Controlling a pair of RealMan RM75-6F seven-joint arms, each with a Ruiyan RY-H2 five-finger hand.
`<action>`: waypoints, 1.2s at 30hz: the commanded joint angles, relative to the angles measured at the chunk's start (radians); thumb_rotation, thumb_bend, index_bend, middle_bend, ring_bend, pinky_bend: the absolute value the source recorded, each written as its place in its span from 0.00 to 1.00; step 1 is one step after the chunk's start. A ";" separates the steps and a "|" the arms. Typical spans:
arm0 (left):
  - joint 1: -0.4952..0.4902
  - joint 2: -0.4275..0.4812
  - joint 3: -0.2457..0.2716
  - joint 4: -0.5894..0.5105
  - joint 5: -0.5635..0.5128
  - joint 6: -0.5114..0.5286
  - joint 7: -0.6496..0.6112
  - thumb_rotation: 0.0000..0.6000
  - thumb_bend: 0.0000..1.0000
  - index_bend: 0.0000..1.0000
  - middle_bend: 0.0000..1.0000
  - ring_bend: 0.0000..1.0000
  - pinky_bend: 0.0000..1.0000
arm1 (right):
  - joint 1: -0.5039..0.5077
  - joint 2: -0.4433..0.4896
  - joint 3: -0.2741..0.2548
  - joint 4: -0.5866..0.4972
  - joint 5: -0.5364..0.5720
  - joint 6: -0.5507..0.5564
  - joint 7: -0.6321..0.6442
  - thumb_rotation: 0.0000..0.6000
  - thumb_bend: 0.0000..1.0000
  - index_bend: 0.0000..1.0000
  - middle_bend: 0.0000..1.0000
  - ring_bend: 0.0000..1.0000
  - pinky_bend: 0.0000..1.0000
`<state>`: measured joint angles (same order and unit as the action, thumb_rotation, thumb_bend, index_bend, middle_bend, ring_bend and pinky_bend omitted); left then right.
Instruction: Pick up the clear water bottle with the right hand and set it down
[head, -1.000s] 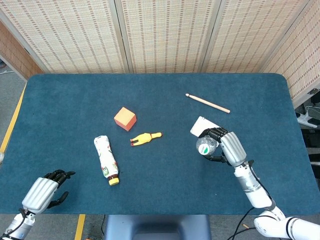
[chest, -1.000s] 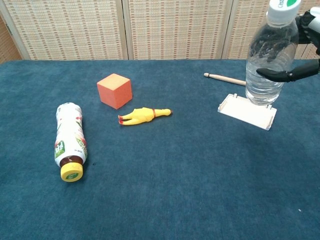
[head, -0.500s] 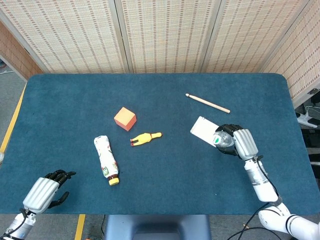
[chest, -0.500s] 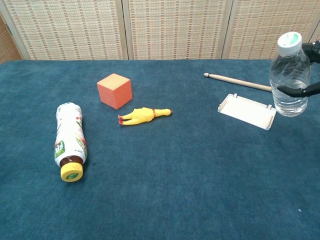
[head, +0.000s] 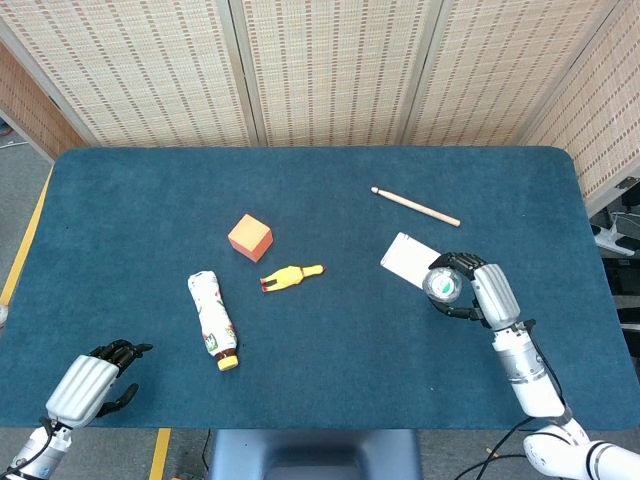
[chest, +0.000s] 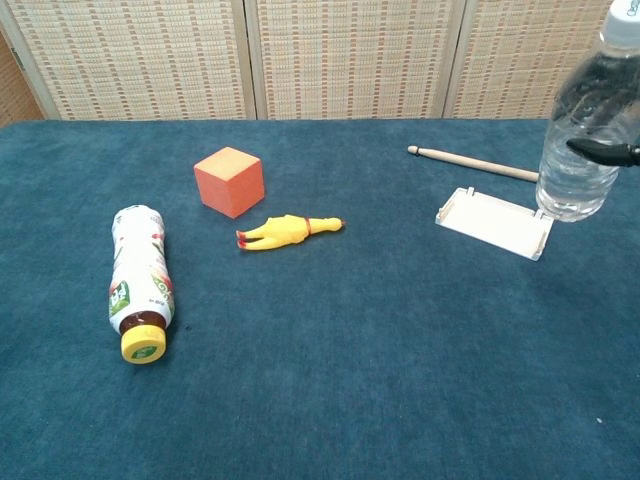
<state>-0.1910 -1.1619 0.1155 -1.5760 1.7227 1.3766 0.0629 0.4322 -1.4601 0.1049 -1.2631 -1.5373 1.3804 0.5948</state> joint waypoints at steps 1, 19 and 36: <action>-0.001 -0.001 0.000 -0.002 -0.004 -0.004 0.002 1.00 0.37 0.21 0.33 0.23 0.43 | 0.002 0.002 -0.038 0.091 0.045 -0.157 0.333 1.00 0.51 0.81 0.73 0.64 0.68; 0.000 0.001 -0.001 0.001 0.000 0.005 -0.002 1.00 0.37 0.21 0.33 0.23 0.43 | -0.002 -0.057 -0.074 0.277 -0.002 -0.179 0.440 1.00 0.49 0.70 0.69 0.52 0.63; -0.001 -0.002 0.000 0.000 -0.003 -0.002 0.002 1.00 0.37 0.21 0.33 0.23 0.42 | -0.035 -0.015 -0.111 0.315 -0.073 -0.060 0.435 1.00 0.16 0.00 0.03 0.00 0.13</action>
<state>-0.1919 -1.1640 0.1155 -1.5755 1.7196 1.3749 0.0652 0.4014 -1.4788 -0.0065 -0.9481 -1.6097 1.3144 1.0359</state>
